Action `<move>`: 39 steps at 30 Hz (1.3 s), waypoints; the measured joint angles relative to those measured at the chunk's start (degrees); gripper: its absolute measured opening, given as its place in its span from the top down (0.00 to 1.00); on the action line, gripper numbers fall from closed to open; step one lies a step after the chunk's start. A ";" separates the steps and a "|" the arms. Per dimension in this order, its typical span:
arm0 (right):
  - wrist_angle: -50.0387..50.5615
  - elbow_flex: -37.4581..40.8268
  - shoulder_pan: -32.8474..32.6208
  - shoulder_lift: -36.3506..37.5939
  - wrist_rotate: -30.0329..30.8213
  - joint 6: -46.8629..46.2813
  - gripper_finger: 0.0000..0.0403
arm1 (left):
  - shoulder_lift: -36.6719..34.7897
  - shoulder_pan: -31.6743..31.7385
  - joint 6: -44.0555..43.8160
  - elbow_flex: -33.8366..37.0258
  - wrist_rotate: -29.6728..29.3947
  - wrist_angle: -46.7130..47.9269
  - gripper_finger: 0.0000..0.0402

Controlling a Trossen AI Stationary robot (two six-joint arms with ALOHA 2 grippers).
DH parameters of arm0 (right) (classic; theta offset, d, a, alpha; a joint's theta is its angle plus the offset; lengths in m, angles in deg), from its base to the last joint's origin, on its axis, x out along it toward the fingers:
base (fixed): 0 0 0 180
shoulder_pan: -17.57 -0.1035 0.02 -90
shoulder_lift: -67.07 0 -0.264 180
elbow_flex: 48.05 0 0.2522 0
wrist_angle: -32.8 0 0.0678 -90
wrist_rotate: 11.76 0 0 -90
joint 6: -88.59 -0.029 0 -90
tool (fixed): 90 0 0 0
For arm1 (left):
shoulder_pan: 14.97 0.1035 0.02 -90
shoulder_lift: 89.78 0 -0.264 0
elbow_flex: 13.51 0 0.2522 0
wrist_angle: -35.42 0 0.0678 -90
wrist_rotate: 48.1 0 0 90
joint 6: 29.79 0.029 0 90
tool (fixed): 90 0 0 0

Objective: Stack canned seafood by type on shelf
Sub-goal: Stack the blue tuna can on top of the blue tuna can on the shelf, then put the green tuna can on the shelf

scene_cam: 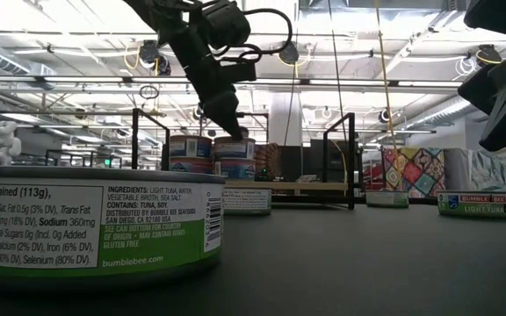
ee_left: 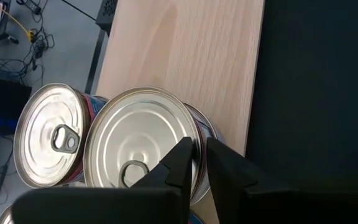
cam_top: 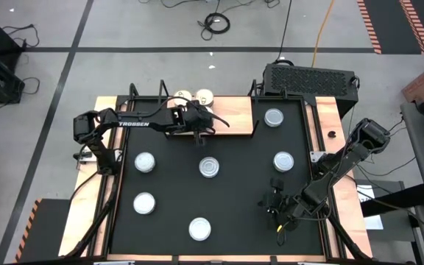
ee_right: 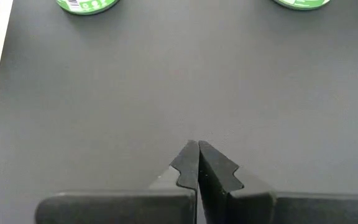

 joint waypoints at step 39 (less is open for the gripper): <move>-15.39 -0.04 3.26 -0.24 2.49 32.22 1.00 | -13.19 -32.37 -46.59 1.07 8.50 18.70 0.64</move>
